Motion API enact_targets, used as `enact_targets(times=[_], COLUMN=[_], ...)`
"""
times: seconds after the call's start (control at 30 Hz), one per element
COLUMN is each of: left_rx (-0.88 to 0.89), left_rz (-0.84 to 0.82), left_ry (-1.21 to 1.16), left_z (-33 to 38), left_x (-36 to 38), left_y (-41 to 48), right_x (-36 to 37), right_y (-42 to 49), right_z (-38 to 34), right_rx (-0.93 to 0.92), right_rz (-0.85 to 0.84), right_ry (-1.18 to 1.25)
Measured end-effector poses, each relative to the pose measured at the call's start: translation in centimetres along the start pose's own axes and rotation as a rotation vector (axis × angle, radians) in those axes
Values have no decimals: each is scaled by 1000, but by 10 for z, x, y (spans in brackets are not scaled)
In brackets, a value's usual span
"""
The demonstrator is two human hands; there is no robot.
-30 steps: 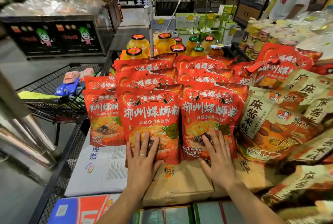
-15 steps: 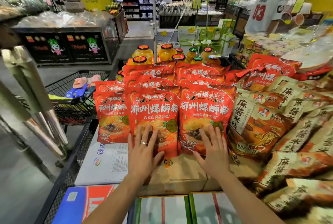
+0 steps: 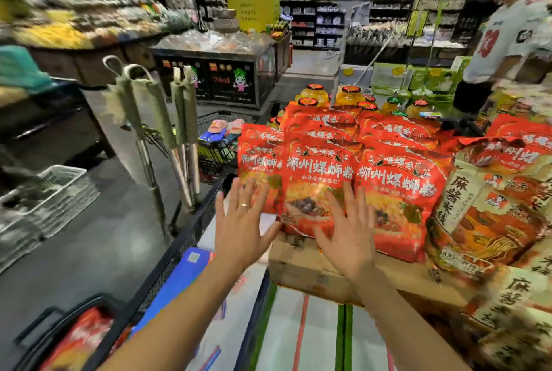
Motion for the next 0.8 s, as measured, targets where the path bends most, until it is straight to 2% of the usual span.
enact_targets(times=[0.13,0.27,0.57,0.8], left_rx=[-66,-157,-298,-432], left_rz=[8,-21,39,-78], left_ry=[65,106,123,173], left_z=[-52,-115,-291,-416], left_x=[-28,-59,-144,-186], left_y=[-47,-96,-237,-356], right_x=[4,7,12,38], right_y=[-14,-32,-97,-181], right_z=[-63,-139,-352,-514], right_rx=[-98,-173,-312,-357], right_rz=[10,-50,-64,-179], right_ry=[53,105,180,235])
Point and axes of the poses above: each hand's wrist, its own y-axis towards the middle knuckle, its own x-axis out of the palm, z = x × y, the point moved 2 cm from there along y, towards the middle knuckle, and after that the axes turned 3 degrees about -y, right-handed, at the moved point
